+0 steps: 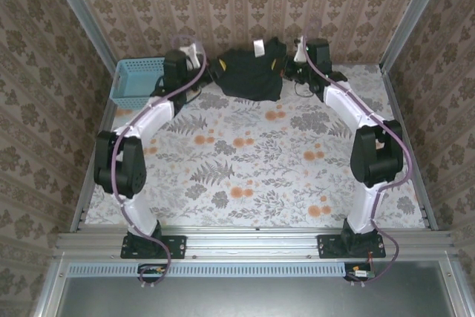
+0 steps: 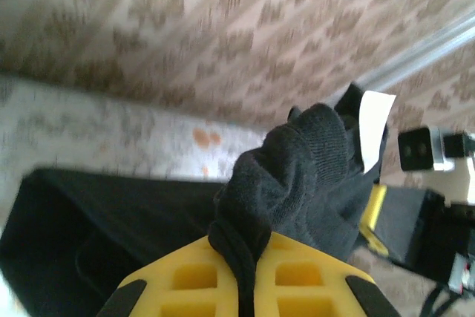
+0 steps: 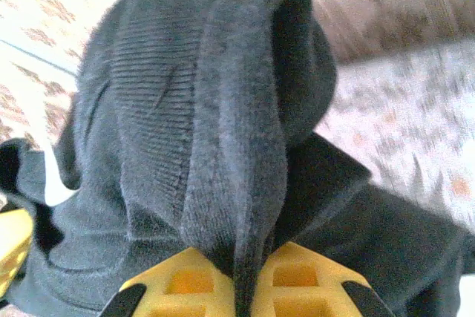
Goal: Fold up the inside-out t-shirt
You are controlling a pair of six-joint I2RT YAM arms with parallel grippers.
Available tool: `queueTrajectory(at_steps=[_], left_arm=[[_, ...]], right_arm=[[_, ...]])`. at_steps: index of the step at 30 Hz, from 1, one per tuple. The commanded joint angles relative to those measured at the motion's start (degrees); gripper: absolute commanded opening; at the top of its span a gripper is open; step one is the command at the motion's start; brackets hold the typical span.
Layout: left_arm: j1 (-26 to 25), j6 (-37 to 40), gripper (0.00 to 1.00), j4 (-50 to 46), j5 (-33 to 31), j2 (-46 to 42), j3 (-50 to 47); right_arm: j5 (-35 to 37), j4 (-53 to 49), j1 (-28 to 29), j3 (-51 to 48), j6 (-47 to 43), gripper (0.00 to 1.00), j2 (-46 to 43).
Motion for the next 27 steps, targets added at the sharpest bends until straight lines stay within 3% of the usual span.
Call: queueTrajectory(at_steps=[1,7,12,17,27], left_arm=[[-3.02,2.09,0.0,9.32,1.02,-7.27,-14.66],[-11.64,0.67,0.0,16.68,-1.41,-16.06,-34.34],[-17.3,1.82,0.0,12.73,-7.52,-23.04,-41.26],[-15.87,3.02,0.0,8.78,-11.44,-24.59,-40.79],[-9.64,5.38,0.0,2.99,-11.64,-7.41,-25.6]], right_arm=[[-1.71,5.42,0.42,-14.51,-0.82,0.0,-6.97],[-1.13,13.2,2.11,-41.23,1.94,0.0,-19.41],[0.87,12.61,4.65,-52.07,3.69,0.0,-27.73],[3.76,9.4,5.0,-49.95,2.28,0.0,-30.67],[6.43,4.61,4.39,-33.61,-1.38,0.0,-14.03]])
